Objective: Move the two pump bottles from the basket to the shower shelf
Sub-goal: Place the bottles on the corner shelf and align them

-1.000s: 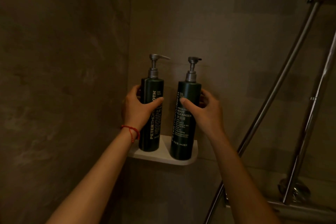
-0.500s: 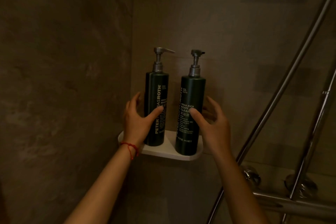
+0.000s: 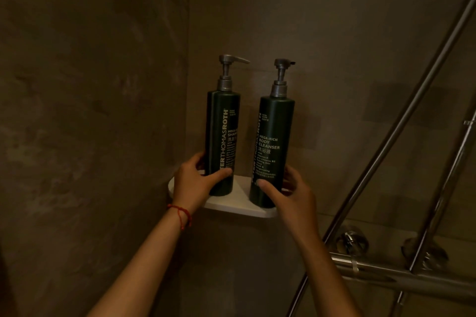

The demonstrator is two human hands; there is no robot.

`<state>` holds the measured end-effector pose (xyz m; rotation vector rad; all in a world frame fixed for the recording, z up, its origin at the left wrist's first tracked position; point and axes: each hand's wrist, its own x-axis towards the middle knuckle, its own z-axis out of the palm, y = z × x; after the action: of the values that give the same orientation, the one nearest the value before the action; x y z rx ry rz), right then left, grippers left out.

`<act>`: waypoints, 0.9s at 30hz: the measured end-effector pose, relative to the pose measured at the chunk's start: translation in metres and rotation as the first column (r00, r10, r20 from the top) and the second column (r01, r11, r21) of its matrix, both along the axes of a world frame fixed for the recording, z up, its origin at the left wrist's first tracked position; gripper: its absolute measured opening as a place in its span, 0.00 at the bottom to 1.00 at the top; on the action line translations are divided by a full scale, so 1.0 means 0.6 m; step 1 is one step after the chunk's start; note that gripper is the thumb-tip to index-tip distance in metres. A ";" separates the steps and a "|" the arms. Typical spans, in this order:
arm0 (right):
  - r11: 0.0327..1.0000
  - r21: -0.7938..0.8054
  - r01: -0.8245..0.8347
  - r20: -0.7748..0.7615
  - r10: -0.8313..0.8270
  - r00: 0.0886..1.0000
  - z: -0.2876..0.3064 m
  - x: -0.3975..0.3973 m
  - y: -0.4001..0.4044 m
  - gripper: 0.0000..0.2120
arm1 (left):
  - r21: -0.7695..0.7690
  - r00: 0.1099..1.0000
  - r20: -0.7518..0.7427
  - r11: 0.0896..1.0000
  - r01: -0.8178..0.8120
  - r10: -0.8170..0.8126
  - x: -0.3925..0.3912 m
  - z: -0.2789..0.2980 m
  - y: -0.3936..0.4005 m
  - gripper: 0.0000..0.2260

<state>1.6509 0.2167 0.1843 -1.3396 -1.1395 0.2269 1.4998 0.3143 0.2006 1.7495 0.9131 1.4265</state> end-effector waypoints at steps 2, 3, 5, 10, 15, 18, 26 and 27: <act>1.000 -0.002 0.015 0.005 -0.015 1.000 0.003 0.004 0.007 0.30 | -0.013 1.000 0.003 1.000 0.013 -0.013 -0.002 0.001 0.006 0.27; 1.000 -0.007 0.019 0.010 -0.019 1.000 0.005 0.005 0.011 0.30 | -0.022 1.000 0.007 0.999 0.024 -0.024 -0.003 0.002 0.008 0.28; 1.000 -0.013 0.012 0.015 -0.012 1.000 0.008 0.008 0.020 0.30 | -0.033 0.999 0.014 0.999 0.033 -0.033 -0.005 0.004 0.011 0.28; 1.000 -0.008 0.002 0.009 -0.002 1.000 0.015 0.011 0.036 0.29 | -0.038 0.999 0.013 0.998 0.054 -0.053 -0.005 0.008 0.016 0.26; 1.000 -0.004 0.000 -0.002 0.000 1.000 0.013 0.012 0.041 0.28 | -0.063 0.996 0.002 0.994 0.092 -0.092 -0.008 0.008 0.025 0.25; 0.999 -0.010 -0.037 -0.010 0.037 0.999 0.013 0.017 0.040 0.28 | -0.108 0.991 -0.010 0.985 0.132 -0.134 -0.014 0.009 0.038 0.27; 0.978 -0.053 -0.200 -0.013 0.199 0.980 0.017 0.033 0.024 0.24 | -0.223 0.946 -0.017 0.923 0.313 -0.325 -0.034 0.021 0.061 0.25; 0.976 -0.050 -0.212 -0.021 0.212 0.977 0.016 0.034 0.024 0.24 | -0.233 0.940 -0.008 0.915 0.330 -0.341 -0.036 0.022 0.059 0.24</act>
<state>1.6713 0.2312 0.1939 -1.2590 -1.2718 0.4242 1.4783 0.3498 0.2141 1.6752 0.7253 1.0184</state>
